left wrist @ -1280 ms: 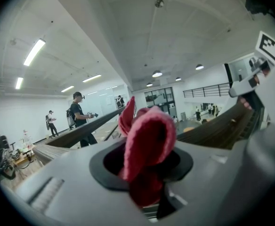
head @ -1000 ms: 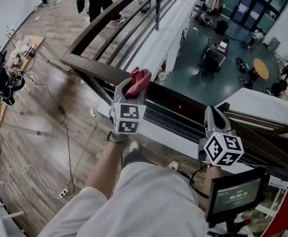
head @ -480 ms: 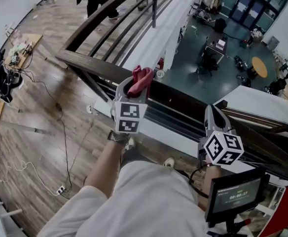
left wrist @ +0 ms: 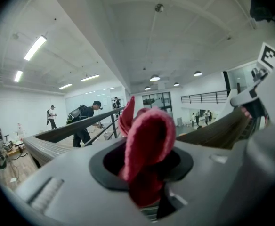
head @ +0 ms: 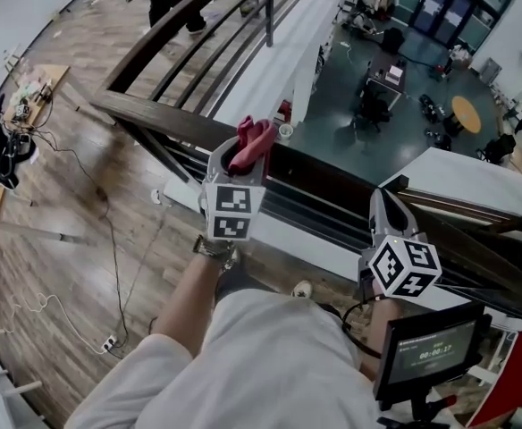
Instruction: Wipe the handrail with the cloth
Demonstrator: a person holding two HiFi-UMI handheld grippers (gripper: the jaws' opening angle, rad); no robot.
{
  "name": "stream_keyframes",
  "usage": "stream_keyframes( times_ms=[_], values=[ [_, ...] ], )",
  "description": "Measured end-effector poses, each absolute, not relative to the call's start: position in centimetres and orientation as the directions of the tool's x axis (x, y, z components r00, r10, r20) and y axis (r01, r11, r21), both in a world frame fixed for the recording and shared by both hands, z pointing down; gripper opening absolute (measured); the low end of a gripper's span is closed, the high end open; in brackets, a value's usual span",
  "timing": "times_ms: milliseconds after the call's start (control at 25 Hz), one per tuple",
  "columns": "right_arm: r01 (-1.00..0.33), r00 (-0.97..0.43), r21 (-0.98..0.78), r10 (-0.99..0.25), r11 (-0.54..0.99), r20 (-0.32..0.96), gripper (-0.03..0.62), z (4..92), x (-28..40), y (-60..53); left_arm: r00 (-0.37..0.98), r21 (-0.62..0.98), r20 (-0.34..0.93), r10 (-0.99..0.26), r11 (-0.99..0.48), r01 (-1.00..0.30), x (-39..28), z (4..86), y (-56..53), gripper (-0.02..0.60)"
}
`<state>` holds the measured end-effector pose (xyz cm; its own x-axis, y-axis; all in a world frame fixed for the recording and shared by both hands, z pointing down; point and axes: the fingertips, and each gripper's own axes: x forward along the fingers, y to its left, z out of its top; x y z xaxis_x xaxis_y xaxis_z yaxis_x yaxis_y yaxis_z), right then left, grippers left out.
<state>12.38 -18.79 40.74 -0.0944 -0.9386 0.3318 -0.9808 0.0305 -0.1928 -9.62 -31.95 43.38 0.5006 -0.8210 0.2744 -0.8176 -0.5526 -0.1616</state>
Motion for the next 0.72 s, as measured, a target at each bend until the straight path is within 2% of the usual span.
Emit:
stream_keyframes(
  times_ms=[240,720],
  values=[
    [-0.986,-0.053,-0.165,-0.940,-0.004,0.336,0.003,40.7,14.3,-17.8,0.531,-0.166,0.301,-0.792,-0.591,-0.789,-7.3,43.4,-30.8,0.149],
    [-0.988,-0.027,-0.152,-0.936,-0.028,0.352,0.003,41.2,17.4,-15.8,0.568,-0.157,0.275,-0.776,-0.619,-0.770,-2.5,43.5,-28.0,0.149]
  ],
)
